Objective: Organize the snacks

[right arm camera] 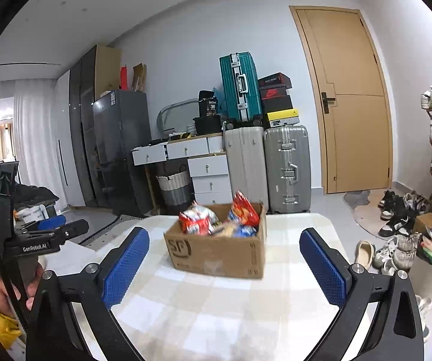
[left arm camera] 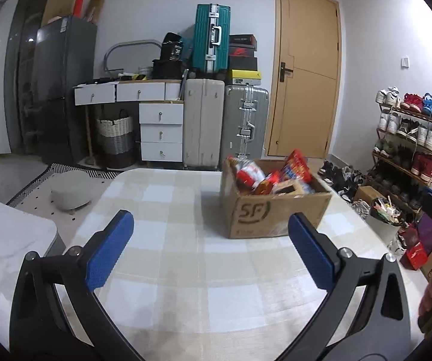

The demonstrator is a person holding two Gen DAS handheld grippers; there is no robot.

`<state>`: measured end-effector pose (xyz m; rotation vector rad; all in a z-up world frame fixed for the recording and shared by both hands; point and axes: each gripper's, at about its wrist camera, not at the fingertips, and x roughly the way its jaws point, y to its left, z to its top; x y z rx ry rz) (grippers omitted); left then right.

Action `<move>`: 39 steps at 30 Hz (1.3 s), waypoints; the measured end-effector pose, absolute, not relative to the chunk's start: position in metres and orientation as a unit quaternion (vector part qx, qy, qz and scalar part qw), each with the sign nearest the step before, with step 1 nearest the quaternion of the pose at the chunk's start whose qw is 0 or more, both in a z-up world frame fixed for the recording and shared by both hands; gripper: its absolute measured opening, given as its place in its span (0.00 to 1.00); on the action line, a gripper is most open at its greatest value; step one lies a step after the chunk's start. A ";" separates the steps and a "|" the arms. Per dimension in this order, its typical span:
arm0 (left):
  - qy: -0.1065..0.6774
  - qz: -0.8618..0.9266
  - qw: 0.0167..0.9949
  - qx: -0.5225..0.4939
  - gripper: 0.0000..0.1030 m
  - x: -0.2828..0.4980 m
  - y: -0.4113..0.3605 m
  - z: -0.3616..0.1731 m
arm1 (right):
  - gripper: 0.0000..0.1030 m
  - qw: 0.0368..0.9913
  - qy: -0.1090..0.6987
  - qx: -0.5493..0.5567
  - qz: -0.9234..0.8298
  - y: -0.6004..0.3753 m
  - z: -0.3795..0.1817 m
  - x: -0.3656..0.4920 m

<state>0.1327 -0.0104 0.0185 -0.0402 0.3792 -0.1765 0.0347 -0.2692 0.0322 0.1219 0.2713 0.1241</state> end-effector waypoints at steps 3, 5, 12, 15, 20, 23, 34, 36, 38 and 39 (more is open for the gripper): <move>0.182 -0.056 0.981 -0.029 1.00 0.128 -0.002 -0.011 | 0.99 0.992 0.109 0.049 0.027 -0.268 0.006 0.015; 0.181 -0.049 0.982 -0.030 1.00 0.132 -0.001 -0.026 | 0.99 0.994 0.104 0.037 0.004 -0.269 -0.009 0.010; 0.153 -0.040 0.987 -0.006 1.00 0.137 -0.009 -0.061 | 0.99 0.993 0.111 0.030 -0.004 -0.276 -0.038 0.011; 0.132 -0.044 0.990 0.007 1.00 0.134 -0.014 -0.068 | 0.99 0.993 0.108 0.033 -0.017 -0.280 -0.042 0.015; 0.136 -0.049 0.989 0.024 1.00 0.147 -0.029 -0.061 | 0.99 0.992 0.121 0.035 -0.014 -0.282 -0.046 0.029; 0.154 -0.046 0.987 0.018 1.00 0.159 -0.029 -0.066 | 0.99 0.991 0.131 0.027 -0.014 -0.278 -0.048 0.033; 0.155 -0.049 0.986 0.021 1.00 0.158 -0.031 -0.068 | 0.99 0.991 0.127 0.036 -0.016 -0.279 -0.051 0.035; 0.156 -0.051 0.986 0.021 1.00 0.158 -0.030 -0.068 | 0.99 0.992 0.123 0.039 -0.016 -0.280 -0.051 0.032; 0.158 -0.051 0.986 0.021 1.00 0.157 -0.029 -0.068 | 0.99 0.992 0.121 0.043 -0.018 -0.282 -0.051 0.031; 0.158 -0.050 0.986 0.021 1.00 0.158 -0.030 -0.069 | 0.99 0.991 0.121 0.046 -0.016 -0.283 -0.051 0.031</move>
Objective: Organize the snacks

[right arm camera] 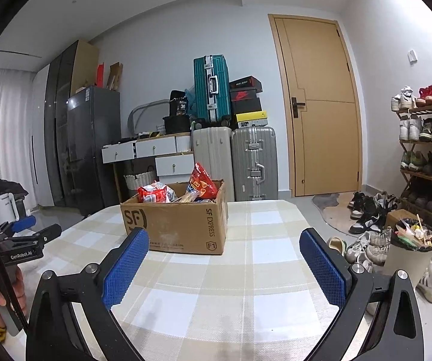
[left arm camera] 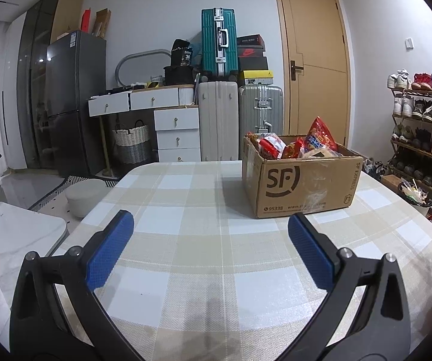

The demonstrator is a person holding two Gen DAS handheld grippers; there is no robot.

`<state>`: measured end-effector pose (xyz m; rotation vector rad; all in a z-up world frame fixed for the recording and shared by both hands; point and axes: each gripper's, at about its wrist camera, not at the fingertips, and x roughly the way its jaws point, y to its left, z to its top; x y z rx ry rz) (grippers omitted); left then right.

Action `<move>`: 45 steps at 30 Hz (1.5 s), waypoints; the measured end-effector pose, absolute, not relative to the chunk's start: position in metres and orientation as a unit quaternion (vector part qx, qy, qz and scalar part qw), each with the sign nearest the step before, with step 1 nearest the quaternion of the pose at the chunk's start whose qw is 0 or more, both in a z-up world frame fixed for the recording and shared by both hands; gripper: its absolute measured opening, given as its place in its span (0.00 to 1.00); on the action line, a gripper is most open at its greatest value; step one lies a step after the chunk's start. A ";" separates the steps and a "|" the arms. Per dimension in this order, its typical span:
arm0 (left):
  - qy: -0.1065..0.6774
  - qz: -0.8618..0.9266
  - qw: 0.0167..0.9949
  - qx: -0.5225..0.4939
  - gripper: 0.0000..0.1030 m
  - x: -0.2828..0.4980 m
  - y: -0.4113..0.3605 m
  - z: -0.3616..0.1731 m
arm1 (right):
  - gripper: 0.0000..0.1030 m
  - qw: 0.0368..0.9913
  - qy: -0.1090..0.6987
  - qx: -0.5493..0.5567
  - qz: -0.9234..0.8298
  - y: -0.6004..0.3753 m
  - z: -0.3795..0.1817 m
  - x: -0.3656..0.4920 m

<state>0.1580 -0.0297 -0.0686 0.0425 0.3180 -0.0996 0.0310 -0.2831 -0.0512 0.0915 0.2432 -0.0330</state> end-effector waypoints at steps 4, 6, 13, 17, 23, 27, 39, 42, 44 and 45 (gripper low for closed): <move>0.158 -0.049 0.986 0.022 1.00 0.157 -0.029 -0.069 | 0.99 0.990 0.130 0.058 -0.019 -0.289 -0.053 0.032; 0.157 -0.048 0.986 0.021 1.00 0.158 -0.029 -0.070 | 0.99 0.990 0.128 0.062 -0.021 -0.290 -0.053 0.032; 0.154 -0.044 0.987 0.018 1.00 0.156 -0.028 -0.071 | 0.99 0.990 0.119 0.066 -0.024 -0.292 -0.052 0.029; 0.157 -0.044 0.986 0.017 1.00 0.157 -0.028 -0.073 | 0.99 0.990 0.120 0.066 -0.023 -0.291 -0.053 0.029; 0.160 -0.047 0.986 0.017 1.00 0.158 -0.028 -0.074 | 0.99 0.990 0.120 0.066 -0.021 -0.290 -0.053 0.030; 0.163 -0.047 0.985 0.016 1.00 0.160 -0.028 -0.076 | 0.99 0.990 0.121 0.066 -0.021 -0.290 -0.053 0.030; 0.161 -0.052 0.986 0.016 1.00 0.160 -0.028 -0.078 | 0.99 0.990 0.121 0.065 -0.021 -0.290 -0.053 0.030; 0.160 -0.055 0.985 0.018 1.00 0.160 -0.029 -0.079 | 0.99 0.990 0.120 0.065 -0.021 -0.290 -0.053 0.030; 0.165 -0.053 0.985 0.018 1.00 0.162 -0.029 -0.080 | 0.99 0.990 0.120 0.066 -0.021 -0.290 -0.053 0.030; 0.166 -0.053 0.984 0.017 1.00 0.163 -0.029 -0.080 | 0.99 0.990 0.120 0.066 -0.022 -0.289 -0.053 0.029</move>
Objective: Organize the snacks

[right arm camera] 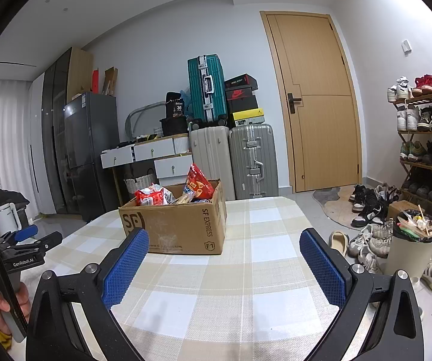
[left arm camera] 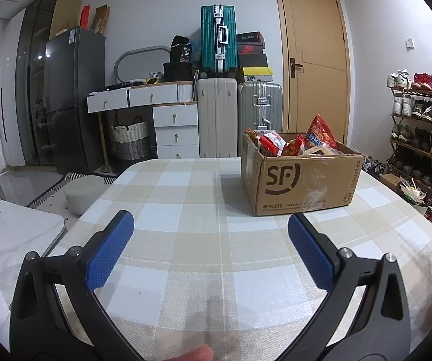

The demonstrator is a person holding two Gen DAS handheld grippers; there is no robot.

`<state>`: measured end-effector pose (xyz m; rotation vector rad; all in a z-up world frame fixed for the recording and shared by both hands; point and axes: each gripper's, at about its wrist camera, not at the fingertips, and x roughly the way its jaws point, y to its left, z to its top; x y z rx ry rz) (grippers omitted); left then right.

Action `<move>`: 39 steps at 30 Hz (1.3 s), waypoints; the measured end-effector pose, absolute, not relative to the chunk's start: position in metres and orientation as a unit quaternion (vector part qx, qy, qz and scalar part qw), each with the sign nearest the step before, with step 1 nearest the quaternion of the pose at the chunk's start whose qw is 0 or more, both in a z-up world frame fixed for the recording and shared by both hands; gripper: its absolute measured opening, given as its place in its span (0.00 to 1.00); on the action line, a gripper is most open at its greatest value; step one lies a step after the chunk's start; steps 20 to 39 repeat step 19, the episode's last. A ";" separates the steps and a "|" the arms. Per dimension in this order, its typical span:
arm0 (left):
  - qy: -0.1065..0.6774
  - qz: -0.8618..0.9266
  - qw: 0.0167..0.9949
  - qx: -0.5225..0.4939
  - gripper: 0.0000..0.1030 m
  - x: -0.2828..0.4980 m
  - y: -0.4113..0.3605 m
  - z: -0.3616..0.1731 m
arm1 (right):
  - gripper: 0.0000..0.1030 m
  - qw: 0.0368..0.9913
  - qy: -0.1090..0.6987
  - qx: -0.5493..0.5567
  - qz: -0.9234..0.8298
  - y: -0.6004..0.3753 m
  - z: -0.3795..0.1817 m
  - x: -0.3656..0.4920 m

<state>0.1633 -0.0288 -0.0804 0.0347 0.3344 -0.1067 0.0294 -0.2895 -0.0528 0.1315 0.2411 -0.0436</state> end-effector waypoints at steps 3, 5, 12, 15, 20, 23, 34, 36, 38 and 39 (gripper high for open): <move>0.171 -0.053 0.984 0.015 1.00 0.166 -0.028 -0.082 | 0.99 0.990 0.120 0.066 -0.021 -0.290 -0.053 0.030; 0.173 -0.051 0.983 0.016 1.00 0.167 -0.029 -0.082 | 0.99 0.990 0.120 0.066 -0.020 -0.290 -0.053 0.030; 0.178 -0.045 0.983 0.017 1.00 0.169 -0.030 -0.084 | 0.99 0.990 0.121 0.067 -0.019 -0.289 -0.054 0.030; 0.171 -0.047 0.984 0.017 1.00 0.168 -0.032 -0.083 | 0.99 0.990 0.121 0.067 -0.019 -0.289 -0.054 0.030; 0.170 -0.046 0.984 0.018 1.00 0.167 -0.033 -0.084 | 0.99 0.990 0.121 0.067 -0.019 -0.288 -0.054 0.031; 0.170 -0.046 0.984 0.018 1.00 0.167 -0.033 -0.084 | 0.99 0.990 0.121 0.067 -0.019 -0.288 -0.054 0.031; 0.170 -0.046 0.984 0.018 1.00 0.167 -0.033 -0.084 | 0.99 0.990 0.121 0.067 -0.019 -0.288 -0.054 0.031; 0.170 -0.046 0.984 0.018 1.00 0.167 -0.033 -0.084 | 0.99 0.990 0.121 0.067 -0.019 -0.288 -0.054 0.031; 0.170 -0.046 0.984 0.018 1.00 0.167 -0.033 -0.084 | 0.99 0.990 0.121 0.067 -0.019 -0.288 -0.054 0.031; 0.170 -0.046 0.984 0.018 1.00 0.167 -0.033 -0.084 | 0.99 0.990 0.121 0.067 -0.019 -0.288 -0.054 0.031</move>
